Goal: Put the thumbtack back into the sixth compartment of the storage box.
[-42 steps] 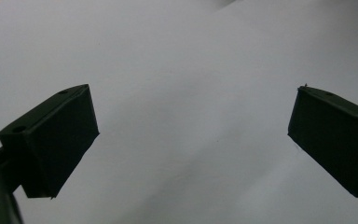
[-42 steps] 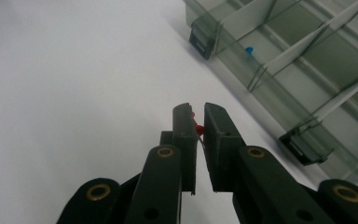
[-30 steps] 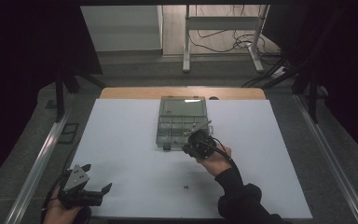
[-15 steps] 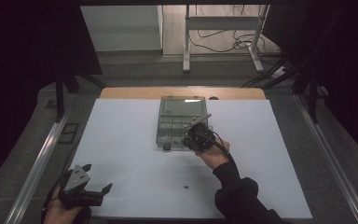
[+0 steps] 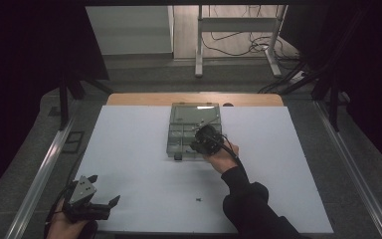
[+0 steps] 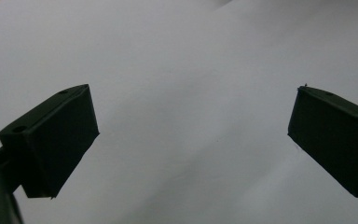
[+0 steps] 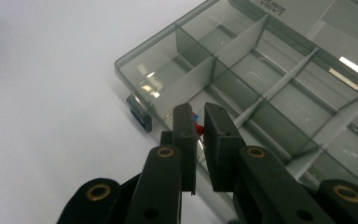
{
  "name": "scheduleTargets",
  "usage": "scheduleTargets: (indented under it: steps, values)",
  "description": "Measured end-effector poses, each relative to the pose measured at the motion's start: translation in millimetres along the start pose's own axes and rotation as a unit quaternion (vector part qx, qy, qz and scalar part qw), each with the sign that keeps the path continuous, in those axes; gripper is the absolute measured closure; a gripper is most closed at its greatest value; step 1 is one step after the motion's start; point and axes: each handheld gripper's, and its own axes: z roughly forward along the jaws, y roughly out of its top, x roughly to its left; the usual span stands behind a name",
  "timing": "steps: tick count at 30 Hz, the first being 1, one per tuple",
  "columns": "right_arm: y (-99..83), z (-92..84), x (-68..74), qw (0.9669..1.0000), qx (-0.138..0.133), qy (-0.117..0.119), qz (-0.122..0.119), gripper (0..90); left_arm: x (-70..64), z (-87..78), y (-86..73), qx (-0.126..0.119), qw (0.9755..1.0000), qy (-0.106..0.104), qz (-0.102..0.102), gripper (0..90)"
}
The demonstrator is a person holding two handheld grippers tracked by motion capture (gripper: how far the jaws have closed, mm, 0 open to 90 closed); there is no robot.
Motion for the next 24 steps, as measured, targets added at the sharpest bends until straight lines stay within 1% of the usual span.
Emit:
scheduleTargets:
  steps: [8, 10, 14, 19, 24]
  values:
    - [6.5, 16.6, -3.8, 1.0, 0.001, -0.003, 0.005, 83.1, -0.1, 0.1, 0.2, 0.001, 1.0, 0.0, 0.001, 1.7]
    - [7.8, 19.8, -4.2, 1.0, 0.003, -0.008, 0.003, 83.0, 0.0, 0.1, 0.1, 0.0, 1.0, 0.0, 0.001, 1.8]
    - [8.8, 25.0, -5.8, 0.9999, 0.001, -0.009, 0.006, 81.5, -0.2, 0.0, 0.0, 0.0, 1.0, 0.0, 0.002, 1.8]
    - [7.7, 22.3, -3.8, 0.9999, 0.002, -0.012, 0.005, 75.3, -0.1, 0.2, 0.1, 0.001, 1.0, 0.0, 0.002, 1.8]
    - [7.0, 14.3, -1.2, 1.0, -0.004, -0.004, 0.002, 68.9, -0.9, 0.4, 0.3, 0.002, 1.0, 0.001, 0.005, 1.8]
